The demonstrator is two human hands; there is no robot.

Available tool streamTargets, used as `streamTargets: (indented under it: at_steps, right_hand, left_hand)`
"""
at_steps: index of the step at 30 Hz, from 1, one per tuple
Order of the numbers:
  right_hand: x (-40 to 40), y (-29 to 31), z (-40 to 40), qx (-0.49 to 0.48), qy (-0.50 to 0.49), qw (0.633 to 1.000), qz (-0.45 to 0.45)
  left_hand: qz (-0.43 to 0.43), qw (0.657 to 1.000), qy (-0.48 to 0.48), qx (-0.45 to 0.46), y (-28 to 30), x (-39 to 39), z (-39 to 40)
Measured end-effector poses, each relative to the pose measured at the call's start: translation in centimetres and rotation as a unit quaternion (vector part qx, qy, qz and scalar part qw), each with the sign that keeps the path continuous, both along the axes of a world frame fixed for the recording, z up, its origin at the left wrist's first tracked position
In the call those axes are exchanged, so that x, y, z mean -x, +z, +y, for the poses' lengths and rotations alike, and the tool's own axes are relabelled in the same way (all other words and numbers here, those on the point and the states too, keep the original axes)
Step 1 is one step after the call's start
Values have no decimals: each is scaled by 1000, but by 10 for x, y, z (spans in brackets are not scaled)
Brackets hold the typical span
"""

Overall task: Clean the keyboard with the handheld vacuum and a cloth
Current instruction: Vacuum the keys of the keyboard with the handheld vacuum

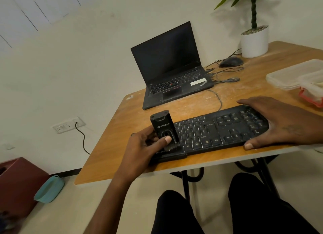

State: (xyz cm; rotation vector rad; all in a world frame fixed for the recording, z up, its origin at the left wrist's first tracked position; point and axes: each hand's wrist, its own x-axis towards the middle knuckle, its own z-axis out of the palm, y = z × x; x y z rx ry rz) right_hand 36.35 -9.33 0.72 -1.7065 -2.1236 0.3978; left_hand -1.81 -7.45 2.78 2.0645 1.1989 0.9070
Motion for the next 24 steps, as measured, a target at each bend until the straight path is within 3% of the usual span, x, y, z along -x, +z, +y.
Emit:
streamTargets:
  at_steps: [14, 24]
  right_hand:
    - [0, 1, -4, -6, 2, 1000, -3]
    - [1, 0, -3, -1, 4, 1000, 1]
  left_hand:
    - [78, 993, 62, -65, 5, -26, 69]
    - [-34, 999, -2, 29, -6, -9, -8]
